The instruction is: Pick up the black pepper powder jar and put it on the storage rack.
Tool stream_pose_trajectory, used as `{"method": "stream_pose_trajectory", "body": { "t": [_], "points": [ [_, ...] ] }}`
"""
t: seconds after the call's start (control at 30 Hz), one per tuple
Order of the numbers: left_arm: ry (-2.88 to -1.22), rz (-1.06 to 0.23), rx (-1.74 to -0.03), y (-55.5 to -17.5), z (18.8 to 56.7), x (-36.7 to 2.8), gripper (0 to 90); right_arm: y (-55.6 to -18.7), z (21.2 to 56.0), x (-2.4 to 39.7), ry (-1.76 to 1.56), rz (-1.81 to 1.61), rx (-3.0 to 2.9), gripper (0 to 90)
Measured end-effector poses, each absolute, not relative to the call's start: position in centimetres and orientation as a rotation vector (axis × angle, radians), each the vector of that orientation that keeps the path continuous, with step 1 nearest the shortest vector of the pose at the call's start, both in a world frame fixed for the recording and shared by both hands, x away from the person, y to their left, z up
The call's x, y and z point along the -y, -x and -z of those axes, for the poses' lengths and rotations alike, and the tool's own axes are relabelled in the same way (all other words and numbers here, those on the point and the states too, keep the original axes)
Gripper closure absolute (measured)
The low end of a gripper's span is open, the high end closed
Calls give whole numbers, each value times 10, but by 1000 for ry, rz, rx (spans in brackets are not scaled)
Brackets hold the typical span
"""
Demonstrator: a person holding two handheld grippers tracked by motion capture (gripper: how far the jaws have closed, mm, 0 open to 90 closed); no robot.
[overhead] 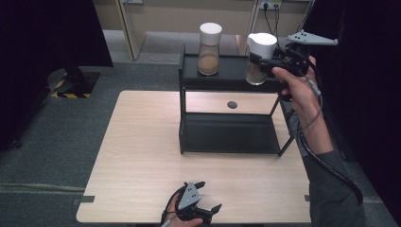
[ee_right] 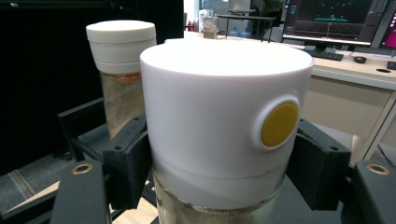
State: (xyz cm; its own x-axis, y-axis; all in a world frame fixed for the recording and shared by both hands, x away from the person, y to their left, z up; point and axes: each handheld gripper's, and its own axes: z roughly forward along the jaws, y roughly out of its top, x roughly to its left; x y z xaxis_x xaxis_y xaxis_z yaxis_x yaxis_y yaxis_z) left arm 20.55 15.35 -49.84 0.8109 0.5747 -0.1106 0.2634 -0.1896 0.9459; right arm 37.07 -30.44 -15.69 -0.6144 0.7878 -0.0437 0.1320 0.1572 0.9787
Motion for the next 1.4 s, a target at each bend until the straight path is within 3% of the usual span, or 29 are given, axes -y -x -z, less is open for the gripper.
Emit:
{"method": "stream_pose_trajectory", "body": {
  "t": [0.6,1.4],
  "points": [
    [-1778,-317,-641,-204,499,-152,64,-389,147,279,-913,-1458,-1831,304],
    [-1771,-323,-640,-203,499,-152,64,-402,170,276,-931,-1443,-1788,303]
  ]
}}
